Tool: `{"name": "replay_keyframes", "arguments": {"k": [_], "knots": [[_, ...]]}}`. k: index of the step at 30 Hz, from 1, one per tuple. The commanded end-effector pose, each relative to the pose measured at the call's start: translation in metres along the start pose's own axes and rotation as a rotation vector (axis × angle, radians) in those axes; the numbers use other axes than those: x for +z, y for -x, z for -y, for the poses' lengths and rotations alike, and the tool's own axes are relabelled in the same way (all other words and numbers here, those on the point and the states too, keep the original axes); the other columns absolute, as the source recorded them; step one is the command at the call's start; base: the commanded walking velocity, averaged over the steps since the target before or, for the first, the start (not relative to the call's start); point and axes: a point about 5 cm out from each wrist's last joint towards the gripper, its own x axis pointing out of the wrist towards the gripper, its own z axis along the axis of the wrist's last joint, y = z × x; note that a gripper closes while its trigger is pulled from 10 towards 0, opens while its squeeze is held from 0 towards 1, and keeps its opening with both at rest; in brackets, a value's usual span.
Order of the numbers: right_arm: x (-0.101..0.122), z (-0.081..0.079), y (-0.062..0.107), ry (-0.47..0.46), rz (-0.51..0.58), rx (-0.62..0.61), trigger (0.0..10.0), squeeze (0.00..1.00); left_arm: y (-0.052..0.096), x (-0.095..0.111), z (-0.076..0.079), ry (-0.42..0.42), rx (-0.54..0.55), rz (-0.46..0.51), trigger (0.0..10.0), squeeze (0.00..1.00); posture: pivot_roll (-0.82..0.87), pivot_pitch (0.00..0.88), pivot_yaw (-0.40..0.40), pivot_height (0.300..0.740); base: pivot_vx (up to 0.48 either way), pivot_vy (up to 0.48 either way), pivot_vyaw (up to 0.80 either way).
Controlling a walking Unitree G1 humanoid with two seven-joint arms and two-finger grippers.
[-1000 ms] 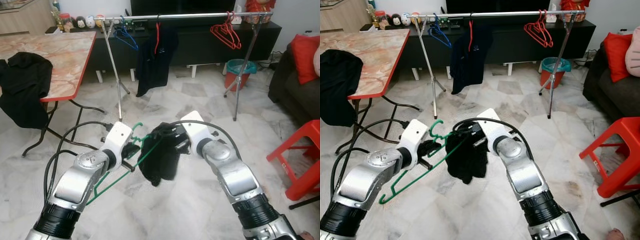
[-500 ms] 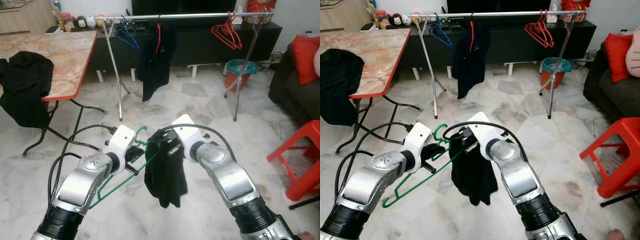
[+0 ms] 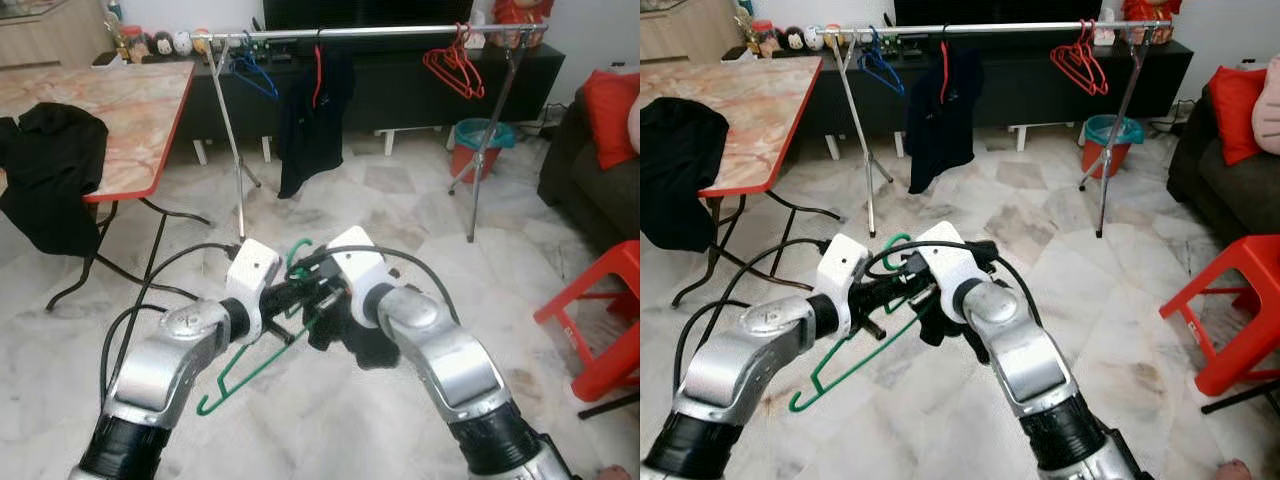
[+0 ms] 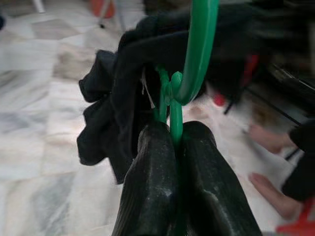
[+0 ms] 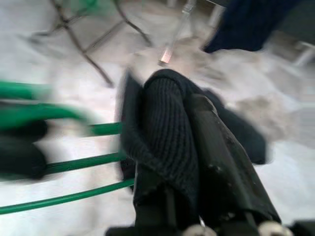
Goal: Hang hanger
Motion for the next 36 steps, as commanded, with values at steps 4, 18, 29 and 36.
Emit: {"name": "replay_keyframes", "arguments": {"k": [4,18,29,36], "knots": [[0.004,-0.006,-0.002,-0.022,0.002,0.016,10.0,0.0,-0.007,0.01,-0.021,-0.007,0.225,0.026,10.0,0.0,-0.04,0.0,0.011,0.74,0.0,0.0,0.0],[0.004,-0.011,-0.003,-0.026,0.004,0.026,10.0,0.0,-0.005,0.015,-0.027,0.043,0.268,0.066,10.0,0.0,-0.04,0.0,0.011,0.74,0.0,0.0,0.0],[0.006,-0.014,-0.005,-0.033,0.011,0.047,10.0,0.0,0.004,0.015,0.018,0.009,-0.15,0.084,10.0,0.0,-0.03,0.0,0.01,0.74,0.0,0.0,0.0],[0.007,-0.015,-0.005,-0.034,0.015,0.055,10.0,0.0,0.002,0.013,0.022,0.013,-0.176,0.076,10.0,0.0,-0.04,0.0,0.01,0.74,0.0,0.0,0.0]]}}
